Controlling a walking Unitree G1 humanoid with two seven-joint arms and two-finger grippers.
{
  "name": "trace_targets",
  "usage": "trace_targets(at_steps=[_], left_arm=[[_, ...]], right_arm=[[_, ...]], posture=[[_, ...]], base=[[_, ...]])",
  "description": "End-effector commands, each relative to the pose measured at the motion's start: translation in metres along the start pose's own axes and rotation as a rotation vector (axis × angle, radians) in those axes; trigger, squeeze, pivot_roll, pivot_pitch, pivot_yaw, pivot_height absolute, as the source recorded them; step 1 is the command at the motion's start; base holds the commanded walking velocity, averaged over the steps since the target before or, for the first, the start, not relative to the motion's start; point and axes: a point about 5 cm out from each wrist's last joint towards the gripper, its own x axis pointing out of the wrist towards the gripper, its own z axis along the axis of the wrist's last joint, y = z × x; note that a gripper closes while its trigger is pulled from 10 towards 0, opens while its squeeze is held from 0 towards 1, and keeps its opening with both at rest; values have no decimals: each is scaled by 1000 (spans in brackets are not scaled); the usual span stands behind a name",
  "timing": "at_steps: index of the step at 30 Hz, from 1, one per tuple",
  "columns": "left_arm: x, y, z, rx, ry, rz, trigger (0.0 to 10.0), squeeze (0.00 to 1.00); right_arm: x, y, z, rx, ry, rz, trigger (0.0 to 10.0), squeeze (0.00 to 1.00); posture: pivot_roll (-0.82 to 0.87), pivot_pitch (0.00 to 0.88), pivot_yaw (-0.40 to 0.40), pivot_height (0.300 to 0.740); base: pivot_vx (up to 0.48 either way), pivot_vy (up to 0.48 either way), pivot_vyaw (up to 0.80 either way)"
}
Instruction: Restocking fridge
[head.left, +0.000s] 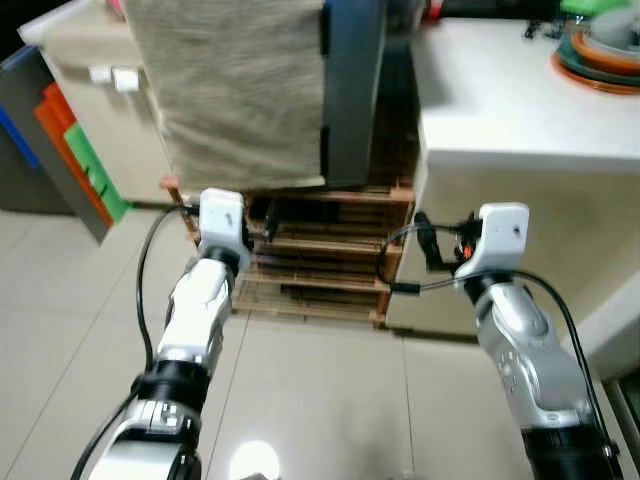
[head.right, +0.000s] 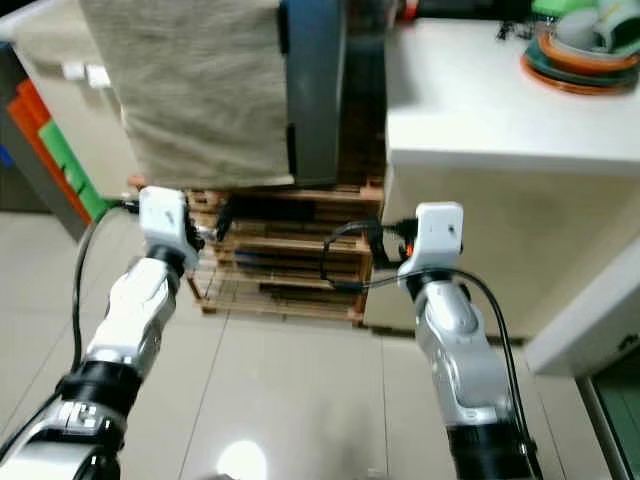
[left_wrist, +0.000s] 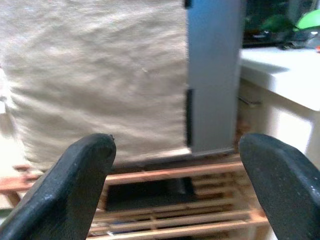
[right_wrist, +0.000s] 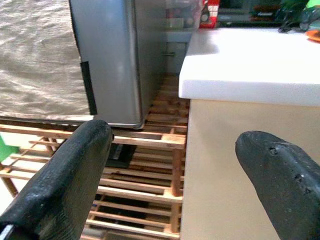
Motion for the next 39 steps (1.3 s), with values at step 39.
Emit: trace_targets(at_steps=[39], left_arm=[[-13,-4,-4,-208,186,39,10000,0]], right_arm=[[-11,-28,-23,4,-50,-241,10000,0]], posture=[[-156,0,57,740]], base=[[121,166,-481]])
